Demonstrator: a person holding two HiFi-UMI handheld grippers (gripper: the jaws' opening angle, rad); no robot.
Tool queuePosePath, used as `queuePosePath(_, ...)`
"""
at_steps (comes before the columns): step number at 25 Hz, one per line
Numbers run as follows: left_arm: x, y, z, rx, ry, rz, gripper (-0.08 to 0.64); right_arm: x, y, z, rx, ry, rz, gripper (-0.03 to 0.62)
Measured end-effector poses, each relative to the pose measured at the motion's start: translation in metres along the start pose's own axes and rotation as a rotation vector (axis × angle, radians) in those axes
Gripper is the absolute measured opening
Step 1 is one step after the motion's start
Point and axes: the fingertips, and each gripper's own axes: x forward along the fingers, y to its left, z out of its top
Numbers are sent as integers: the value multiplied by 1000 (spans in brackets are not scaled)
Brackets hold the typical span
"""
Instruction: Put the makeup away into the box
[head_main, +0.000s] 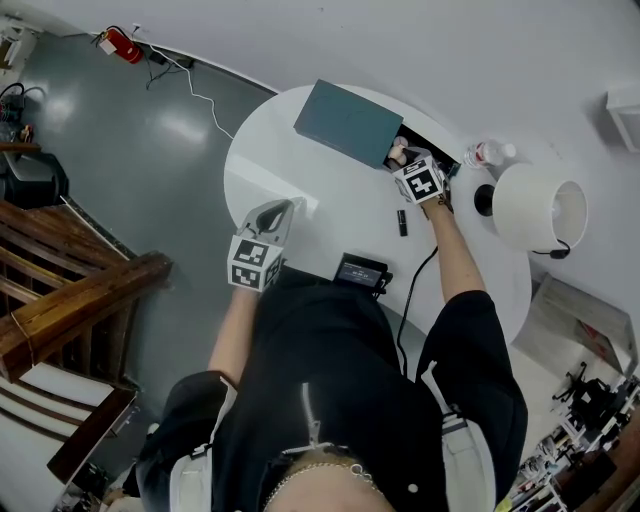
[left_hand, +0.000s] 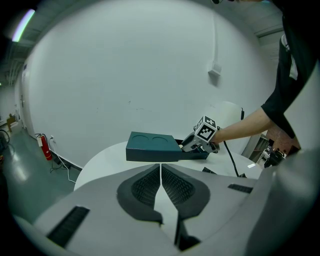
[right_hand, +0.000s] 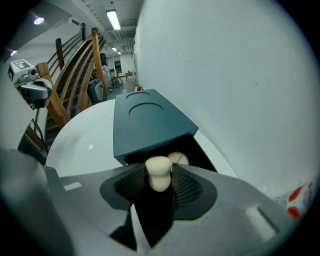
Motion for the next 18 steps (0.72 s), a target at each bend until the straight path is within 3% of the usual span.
queuePosePath(18, 2, -23, 4, 44, -12, -52, 14, -53, 4, -1, 72, -134, -68, 166)
